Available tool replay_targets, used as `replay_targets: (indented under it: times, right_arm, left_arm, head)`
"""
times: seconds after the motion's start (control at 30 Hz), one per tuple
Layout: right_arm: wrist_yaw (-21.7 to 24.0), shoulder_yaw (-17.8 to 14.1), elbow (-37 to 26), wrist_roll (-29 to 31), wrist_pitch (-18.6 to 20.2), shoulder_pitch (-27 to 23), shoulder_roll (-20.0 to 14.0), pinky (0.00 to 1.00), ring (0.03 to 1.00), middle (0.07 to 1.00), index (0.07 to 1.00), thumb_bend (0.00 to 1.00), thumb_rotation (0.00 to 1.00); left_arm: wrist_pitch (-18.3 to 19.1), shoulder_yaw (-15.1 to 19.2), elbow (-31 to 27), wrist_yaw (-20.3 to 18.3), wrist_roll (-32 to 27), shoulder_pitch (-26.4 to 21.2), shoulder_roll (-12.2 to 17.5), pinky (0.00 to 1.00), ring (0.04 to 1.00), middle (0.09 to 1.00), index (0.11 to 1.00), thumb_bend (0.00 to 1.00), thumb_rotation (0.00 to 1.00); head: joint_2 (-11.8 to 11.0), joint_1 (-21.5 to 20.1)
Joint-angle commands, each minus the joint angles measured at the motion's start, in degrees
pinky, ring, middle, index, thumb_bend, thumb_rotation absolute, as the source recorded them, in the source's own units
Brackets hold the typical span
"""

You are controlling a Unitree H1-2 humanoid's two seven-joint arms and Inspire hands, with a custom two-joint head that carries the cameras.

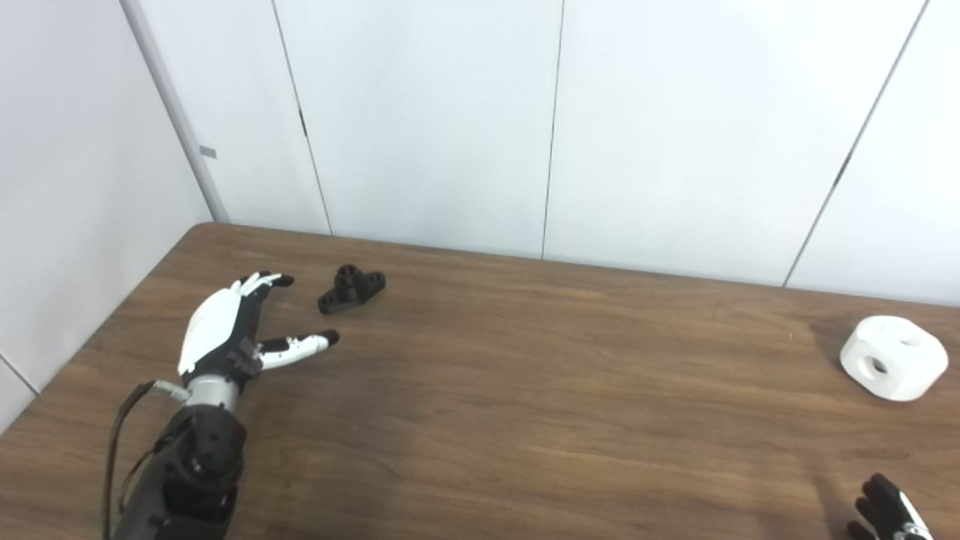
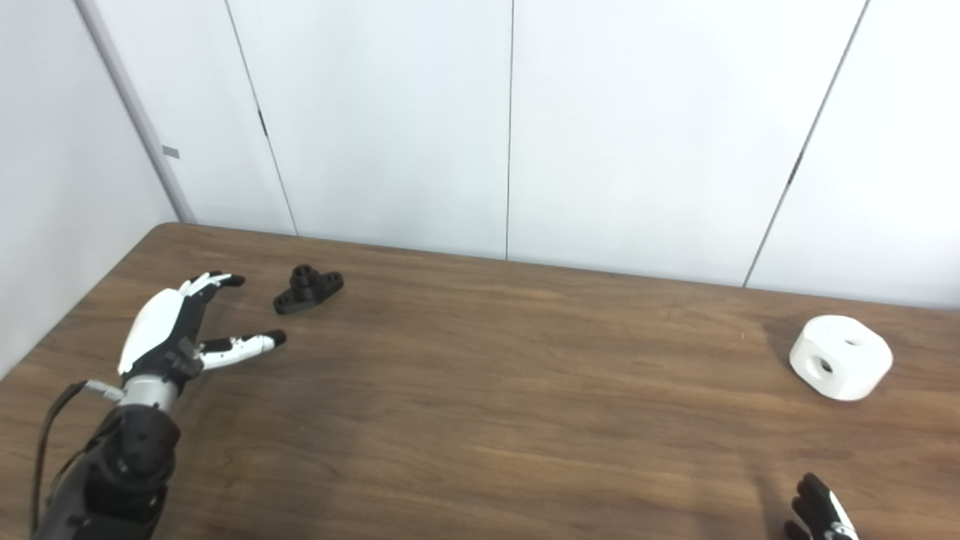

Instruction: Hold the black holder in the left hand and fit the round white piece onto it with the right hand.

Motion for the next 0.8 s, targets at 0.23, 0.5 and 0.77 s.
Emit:
replay_targets:
  times: [0.23, 0.5, 0.77]
  right_arm:
    - [-1.36, 0.44, 1.24, -1.92, -1.08, -1.04, 2.05, 0.88, 0.931, 0.929, 0.907, 0.54, 0.94]
    - [-1.47, 0.65, 0.88, -2.06, -0.76, -0.7, 2.22, 0.92, 0.948, 0.939, 0.913, 0.55, 0.94]
    - [-1.91, 0.97, 0.13, -2.7, 0.06, -0.47, 2.55, 0.92, 0.948, 0.938, 0.916, 0.53, 0.95]
  left_arm:
    - [-3.23, -3.24, 10.18, 4.9, 1.7, -8.95, 3.09, 1.0, 1.0, 0.989, 0.87, 0.87, 0.4]
    - [-3.89, -5.06, 19.17, 6.95, 0.23, -14.44, 3.0, 1.0, 1.0, 0.987, 0.85, 0.87, 0.4]
    - [-4.17, -7.38, 25.68, 8.2, 0.31, -18.22, 3.79, 1.0, 1.0, 0.971, 0.837, 0.86, 0.41]
  head:
    - [-0.03, -0.12]
    - [-0.08, -0.58]
    - [-0.4, -0.73]
